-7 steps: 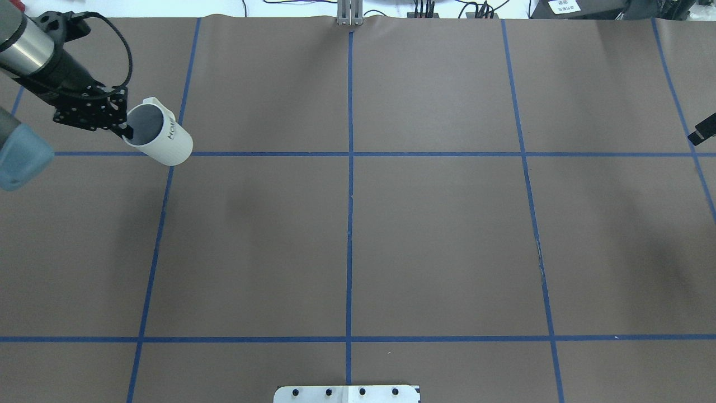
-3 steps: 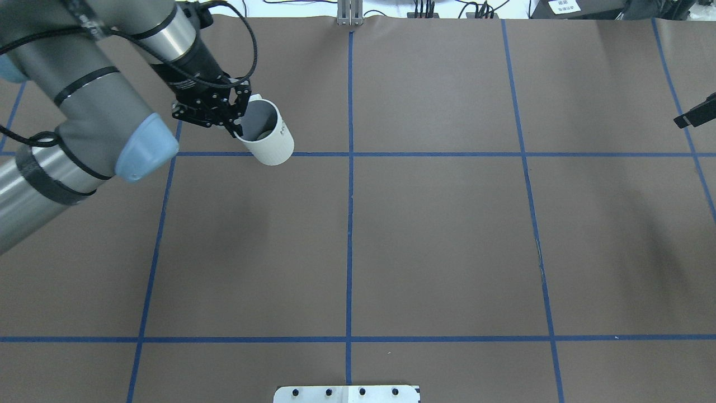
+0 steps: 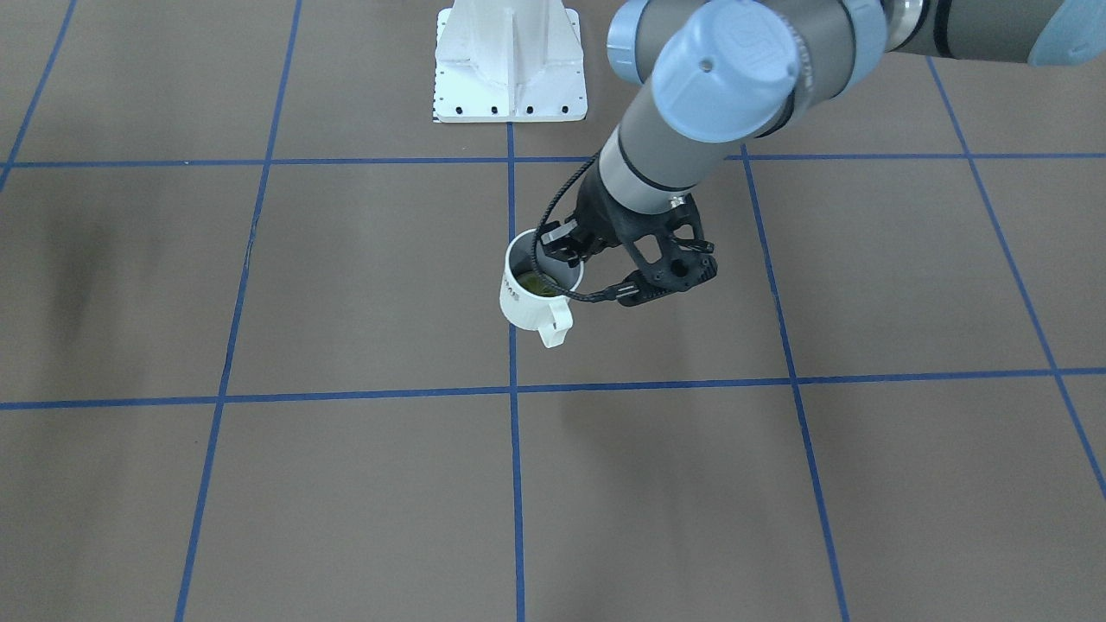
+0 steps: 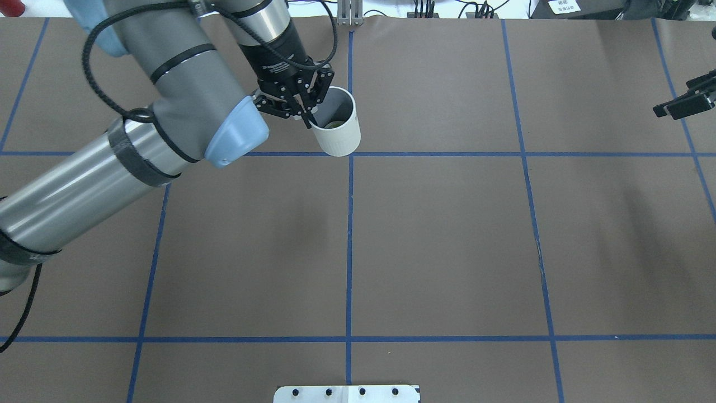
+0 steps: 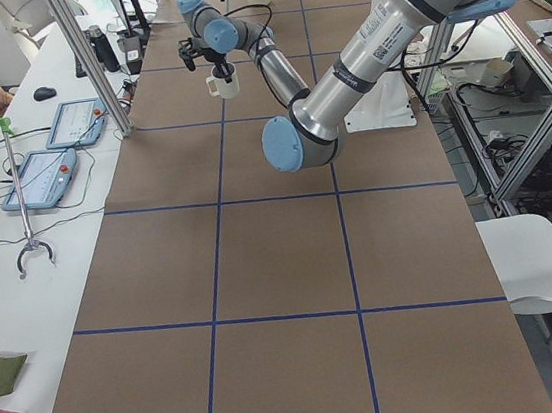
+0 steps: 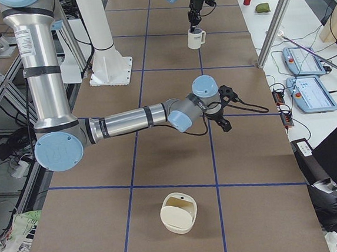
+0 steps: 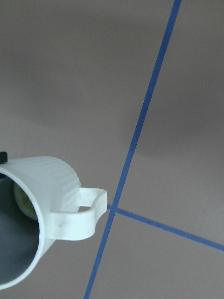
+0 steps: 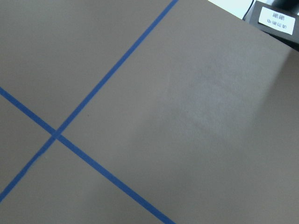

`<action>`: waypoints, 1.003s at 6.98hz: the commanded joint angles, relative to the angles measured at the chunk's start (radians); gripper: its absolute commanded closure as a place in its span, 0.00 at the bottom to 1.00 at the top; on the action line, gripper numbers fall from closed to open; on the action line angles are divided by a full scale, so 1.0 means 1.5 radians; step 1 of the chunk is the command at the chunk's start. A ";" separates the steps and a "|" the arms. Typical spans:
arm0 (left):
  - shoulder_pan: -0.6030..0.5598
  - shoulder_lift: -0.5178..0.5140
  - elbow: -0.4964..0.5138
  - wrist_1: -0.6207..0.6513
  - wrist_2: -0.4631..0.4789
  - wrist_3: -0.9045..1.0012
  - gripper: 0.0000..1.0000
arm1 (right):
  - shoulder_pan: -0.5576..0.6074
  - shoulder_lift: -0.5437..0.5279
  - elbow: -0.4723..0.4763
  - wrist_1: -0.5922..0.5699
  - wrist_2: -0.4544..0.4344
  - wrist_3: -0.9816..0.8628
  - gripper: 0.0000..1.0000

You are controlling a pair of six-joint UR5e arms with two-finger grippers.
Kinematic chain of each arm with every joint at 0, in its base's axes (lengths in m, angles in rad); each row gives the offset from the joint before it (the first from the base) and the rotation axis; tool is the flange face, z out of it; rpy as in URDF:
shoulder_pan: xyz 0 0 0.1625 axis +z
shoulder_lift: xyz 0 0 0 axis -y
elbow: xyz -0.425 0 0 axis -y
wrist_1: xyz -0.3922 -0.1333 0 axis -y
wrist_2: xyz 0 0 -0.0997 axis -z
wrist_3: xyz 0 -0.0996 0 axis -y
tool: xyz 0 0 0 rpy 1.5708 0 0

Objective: Left arm hands cup to right arm to dump lemon

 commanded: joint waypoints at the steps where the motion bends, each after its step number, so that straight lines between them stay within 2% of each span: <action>1: 0.016 -0.048 0.032 0.001 0.004 -0.068 1.00 | -0.037 0.000 -0.030 0.187 -0.003 0.199 0.00; 2: 0.016 -0.069 0.040 0.001 0.004 -0.097 1.00 | -0.070 0.004 -0.028 0.227 -0.057 0.268 0.00; 4: 0.022 -0.095 0.047 0.001 0.004 -0.141 1.00 | -0.133 0.019 -0.023 0.255 -0.144 0.290 0.00; 6: 0.022 -0.118 0.049 0.001 0.002 -0.195 1.00 | -0.163 0.053 -0.022 0.263 -0.158 0.301 0.00; 7: 0.022 -0.127 0.057 0.001 0.001 -0.222 1.00 | -0.189 0.057 -0.020 0.291 -0.194 0.307 0.00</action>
